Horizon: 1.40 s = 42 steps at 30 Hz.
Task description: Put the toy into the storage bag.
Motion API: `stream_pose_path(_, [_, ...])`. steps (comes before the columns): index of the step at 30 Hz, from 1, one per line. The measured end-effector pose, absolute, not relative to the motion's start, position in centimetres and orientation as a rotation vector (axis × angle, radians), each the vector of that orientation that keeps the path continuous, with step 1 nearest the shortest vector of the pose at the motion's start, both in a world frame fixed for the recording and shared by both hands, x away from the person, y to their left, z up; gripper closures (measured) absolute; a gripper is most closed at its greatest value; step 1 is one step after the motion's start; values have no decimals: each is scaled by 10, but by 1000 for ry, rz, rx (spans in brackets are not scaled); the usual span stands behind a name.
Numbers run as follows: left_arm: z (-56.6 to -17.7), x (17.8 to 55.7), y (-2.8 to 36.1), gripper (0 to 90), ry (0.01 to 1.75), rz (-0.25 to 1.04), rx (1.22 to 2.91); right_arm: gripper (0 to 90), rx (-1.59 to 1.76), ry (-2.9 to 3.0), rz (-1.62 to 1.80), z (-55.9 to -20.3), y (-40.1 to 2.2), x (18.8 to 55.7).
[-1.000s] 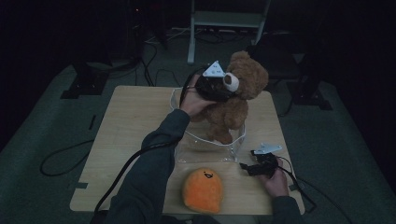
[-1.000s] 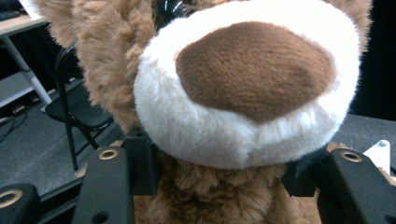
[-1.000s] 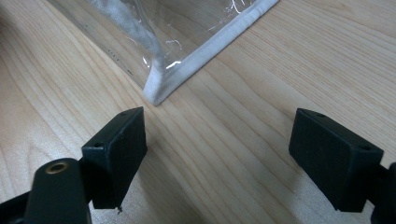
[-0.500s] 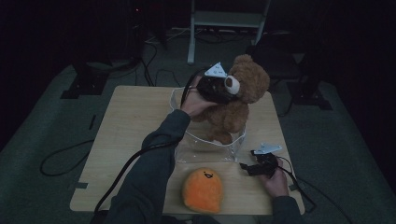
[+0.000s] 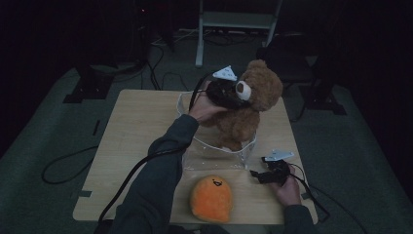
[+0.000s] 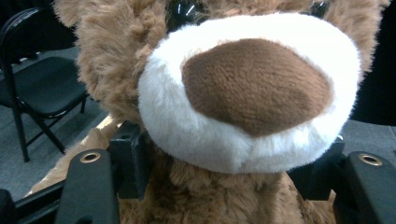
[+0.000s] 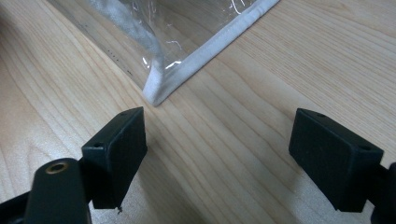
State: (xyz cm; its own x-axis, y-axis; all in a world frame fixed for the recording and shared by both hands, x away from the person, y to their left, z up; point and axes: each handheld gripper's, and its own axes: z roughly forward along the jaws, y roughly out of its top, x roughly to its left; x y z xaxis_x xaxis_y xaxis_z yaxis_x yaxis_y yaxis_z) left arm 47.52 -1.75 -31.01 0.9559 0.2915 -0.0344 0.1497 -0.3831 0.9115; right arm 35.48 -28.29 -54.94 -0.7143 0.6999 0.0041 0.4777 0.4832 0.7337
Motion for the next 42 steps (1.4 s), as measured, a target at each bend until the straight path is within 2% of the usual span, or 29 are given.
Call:
stream_pose_path(22, [-311, 477, -17, 290, 260, -24, 1930, 183, 997, 2436, 1066, -549, -283, 355])
stream_pose_path(42, [-316, 472, -27, 302, 223, 6, 2043, 183, 996, 2438, 1067, -549, -283, 355])
